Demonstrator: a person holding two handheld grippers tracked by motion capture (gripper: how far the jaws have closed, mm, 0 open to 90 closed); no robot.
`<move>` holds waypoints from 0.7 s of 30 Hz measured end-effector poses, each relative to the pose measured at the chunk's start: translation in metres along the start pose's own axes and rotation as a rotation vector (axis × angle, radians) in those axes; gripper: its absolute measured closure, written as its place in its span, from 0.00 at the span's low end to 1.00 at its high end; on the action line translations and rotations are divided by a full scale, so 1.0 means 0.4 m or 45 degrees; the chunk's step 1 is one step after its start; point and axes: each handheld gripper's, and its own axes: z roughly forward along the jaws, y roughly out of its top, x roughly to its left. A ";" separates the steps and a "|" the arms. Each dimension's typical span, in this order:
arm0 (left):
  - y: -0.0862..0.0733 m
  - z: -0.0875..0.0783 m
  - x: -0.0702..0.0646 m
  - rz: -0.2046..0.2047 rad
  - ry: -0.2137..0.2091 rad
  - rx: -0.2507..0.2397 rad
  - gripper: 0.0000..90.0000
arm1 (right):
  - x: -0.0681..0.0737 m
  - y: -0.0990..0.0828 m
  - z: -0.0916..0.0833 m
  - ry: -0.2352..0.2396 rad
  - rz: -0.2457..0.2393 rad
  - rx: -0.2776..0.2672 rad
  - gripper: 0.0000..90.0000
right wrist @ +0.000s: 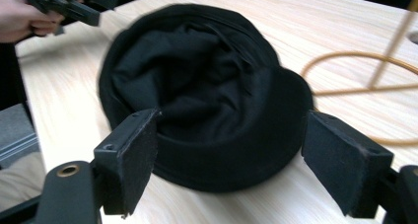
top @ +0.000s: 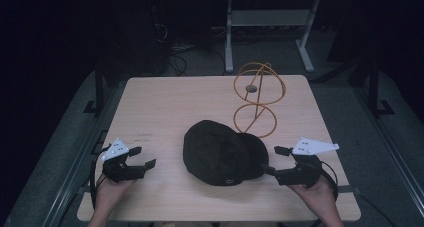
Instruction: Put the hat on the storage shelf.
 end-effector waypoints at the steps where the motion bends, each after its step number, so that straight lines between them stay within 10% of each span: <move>1: 0.001 0.000 -0.001 0.004 -0.001 0.004 0.24 | 0.017 0.016 0.012 0.024 -0.017 -0.006 0.25; 21: 0.002 0.010 -0.007 0.007 -0.018 0.019 0.24 | 0.153 0.093 0.181 0.214 -0.157 0.113 0.34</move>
